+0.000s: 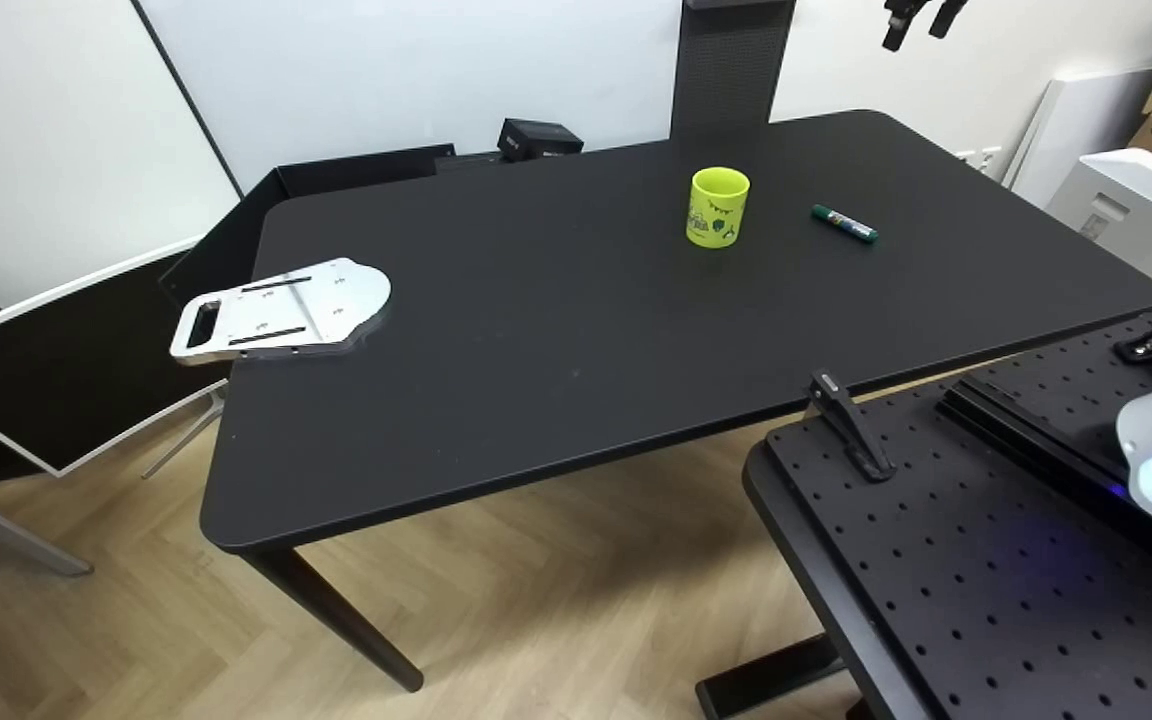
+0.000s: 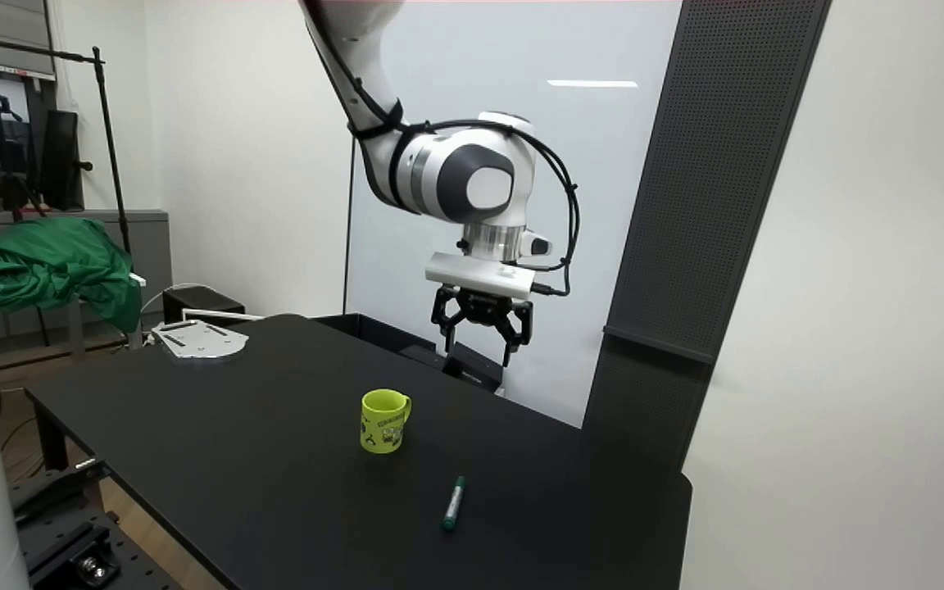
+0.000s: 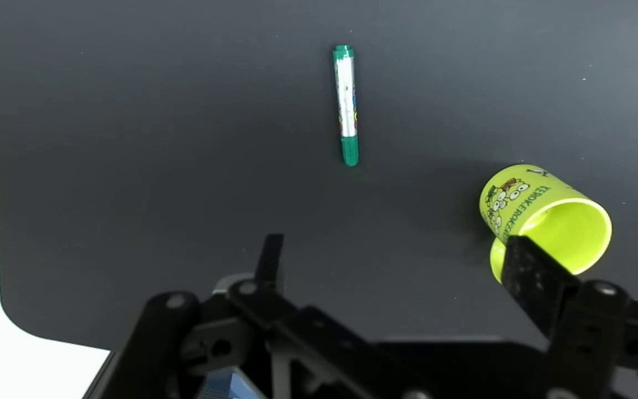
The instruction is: Pick up the pen from the table and place it on the table.
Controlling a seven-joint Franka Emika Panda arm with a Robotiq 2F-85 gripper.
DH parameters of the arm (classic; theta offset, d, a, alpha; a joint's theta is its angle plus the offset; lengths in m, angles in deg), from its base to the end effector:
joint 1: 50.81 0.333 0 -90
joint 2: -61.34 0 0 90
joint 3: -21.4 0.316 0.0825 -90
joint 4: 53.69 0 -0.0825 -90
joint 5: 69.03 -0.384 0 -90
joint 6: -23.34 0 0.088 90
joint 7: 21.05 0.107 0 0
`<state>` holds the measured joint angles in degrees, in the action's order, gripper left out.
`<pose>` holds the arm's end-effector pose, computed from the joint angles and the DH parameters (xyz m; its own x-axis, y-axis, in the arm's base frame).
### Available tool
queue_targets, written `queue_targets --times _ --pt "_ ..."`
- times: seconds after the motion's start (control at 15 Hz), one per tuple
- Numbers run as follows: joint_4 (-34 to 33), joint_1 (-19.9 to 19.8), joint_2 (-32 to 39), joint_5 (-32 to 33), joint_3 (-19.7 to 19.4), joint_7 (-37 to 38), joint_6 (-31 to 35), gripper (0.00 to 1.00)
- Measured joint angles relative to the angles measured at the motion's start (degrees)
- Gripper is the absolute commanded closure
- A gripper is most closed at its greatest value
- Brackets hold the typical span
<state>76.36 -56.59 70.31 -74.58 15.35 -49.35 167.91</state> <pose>0.5311 -0.1121 0.2989 0.9717 0.2107 0.1072 0.2115 -0.9774 0.0042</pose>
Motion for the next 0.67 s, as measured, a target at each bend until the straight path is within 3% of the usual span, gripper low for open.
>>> queue_targets --times 0.67 --pt "-6.3 -3.7 14.1 0.1 2.5 -2.1 2.5 0.00"
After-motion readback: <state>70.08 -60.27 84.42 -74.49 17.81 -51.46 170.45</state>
